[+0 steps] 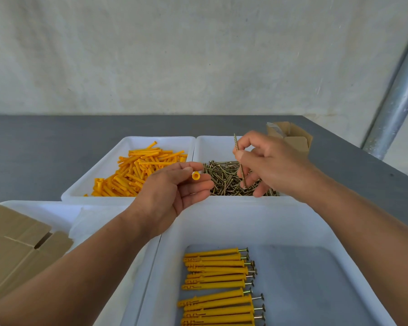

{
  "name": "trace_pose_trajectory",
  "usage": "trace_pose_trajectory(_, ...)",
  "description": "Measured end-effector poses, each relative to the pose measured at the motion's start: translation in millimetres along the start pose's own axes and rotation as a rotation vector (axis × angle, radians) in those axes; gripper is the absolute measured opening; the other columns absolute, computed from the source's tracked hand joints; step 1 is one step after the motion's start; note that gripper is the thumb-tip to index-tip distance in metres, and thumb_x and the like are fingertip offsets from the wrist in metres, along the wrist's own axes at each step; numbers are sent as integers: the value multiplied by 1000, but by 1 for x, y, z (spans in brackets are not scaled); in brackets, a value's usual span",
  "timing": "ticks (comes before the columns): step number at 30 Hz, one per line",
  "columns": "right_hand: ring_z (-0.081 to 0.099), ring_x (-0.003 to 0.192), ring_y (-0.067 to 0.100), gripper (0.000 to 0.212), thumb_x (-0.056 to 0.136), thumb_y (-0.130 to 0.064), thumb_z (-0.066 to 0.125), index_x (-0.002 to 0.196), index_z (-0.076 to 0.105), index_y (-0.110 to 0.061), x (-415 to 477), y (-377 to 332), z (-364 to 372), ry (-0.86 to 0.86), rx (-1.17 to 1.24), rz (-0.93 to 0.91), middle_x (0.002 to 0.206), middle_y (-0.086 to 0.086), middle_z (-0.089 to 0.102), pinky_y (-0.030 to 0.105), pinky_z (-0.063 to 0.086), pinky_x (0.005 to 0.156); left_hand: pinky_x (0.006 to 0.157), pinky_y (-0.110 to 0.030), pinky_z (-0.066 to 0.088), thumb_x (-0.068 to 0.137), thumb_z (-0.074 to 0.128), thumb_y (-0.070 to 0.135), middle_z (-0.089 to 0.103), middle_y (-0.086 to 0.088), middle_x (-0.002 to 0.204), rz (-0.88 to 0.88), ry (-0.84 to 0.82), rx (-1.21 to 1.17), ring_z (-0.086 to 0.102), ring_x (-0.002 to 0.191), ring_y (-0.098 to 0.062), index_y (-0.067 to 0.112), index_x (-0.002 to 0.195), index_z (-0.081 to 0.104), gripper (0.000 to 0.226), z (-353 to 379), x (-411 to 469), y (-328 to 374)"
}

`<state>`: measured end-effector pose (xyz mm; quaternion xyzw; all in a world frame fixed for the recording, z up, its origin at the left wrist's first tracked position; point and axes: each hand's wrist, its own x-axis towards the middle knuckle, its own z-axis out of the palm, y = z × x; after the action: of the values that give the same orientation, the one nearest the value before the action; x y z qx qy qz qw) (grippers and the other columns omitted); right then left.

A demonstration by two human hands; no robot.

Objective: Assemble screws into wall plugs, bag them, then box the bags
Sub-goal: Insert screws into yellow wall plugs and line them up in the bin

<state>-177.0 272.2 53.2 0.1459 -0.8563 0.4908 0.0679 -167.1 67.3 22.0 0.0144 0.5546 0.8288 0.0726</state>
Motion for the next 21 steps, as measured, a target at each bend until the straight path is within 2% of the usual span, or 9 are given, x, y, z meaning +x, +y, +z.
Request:
trace_pose_trajectory(2, 72, 65, 18, 10, 98, -30, 55, 94, 63, -33, -4, -7, 2, -47, 17, 12, 66, -5, 64, 31, 55, 49, 59, -27, 58, 101, 42, 6, 74, -17, 89, -4, 5, 0, 74, 79, -25, 3, 99, 66, 25, -1, 0, 0)
trace_pose_trajectory(6, 71, 65, 22, 12, 99, -25, 57, 100, 69, -27, -11, -19, 1, -251, 140, 55, 75, 10, 63, 31, 57, 54, 60, -25, 58, 98, 49, 6, 74, -15, 89, 0, -8, 22, 74, 78, -21, 5, 102, 65, 17, -3, 3, -2)
trace_pose_trajectory(9, 70, 67, 24, 12, 97, -19, 60, 100, 71, -23, -16, -24, -1, -431, 202, 97, 73, 8, 64, 32, 57, 56, 60, -24, 56, 95, 54, 5, 72, -11, 85, 14, -24, 35, 70, 71, -15, 6, 104, 63, 13, -4, 5, -3)
trace_pose_trajectory(12, 70, 67, 23, 13, 96, -12, 60, 101, 70, -19, -19, -24, 0, -544, 153, 137, 72, 5, 64, 31, 57, 56, 57, -23, 56, 94, 56, 4, 70, -12, 87, 26, 28, 11, 66, 65, -14, 8, 100, 64, 10, -6, 6, -4)
trace_pose_trajectory(16, 69, 65, 21, 12, 97, -11, 59, 104, 68, -14, -19, -23, 1, -565, 79, 183, 75, 8, 63, 31, 57, 55, 55, -23, 56, 94, 57, 5, 71, -13, 87, 37, 51, -19, 65, 57, -12, 8, 96, 63, 8, -6, 8, -5)
trace_pose_trajectory(21, 69, 64, 21, 11, 97, -12, 59, 103, 67, -14, -17, -19, 4, -536, 37, 213, 79, 12, 63, 30, 56, 54, 56, -24, 56, 93, 58, 5, 70, -14, 90, 53, 47, 30, 65, 59, -12, 9, 96, 62, 6, -5, 8, -6)
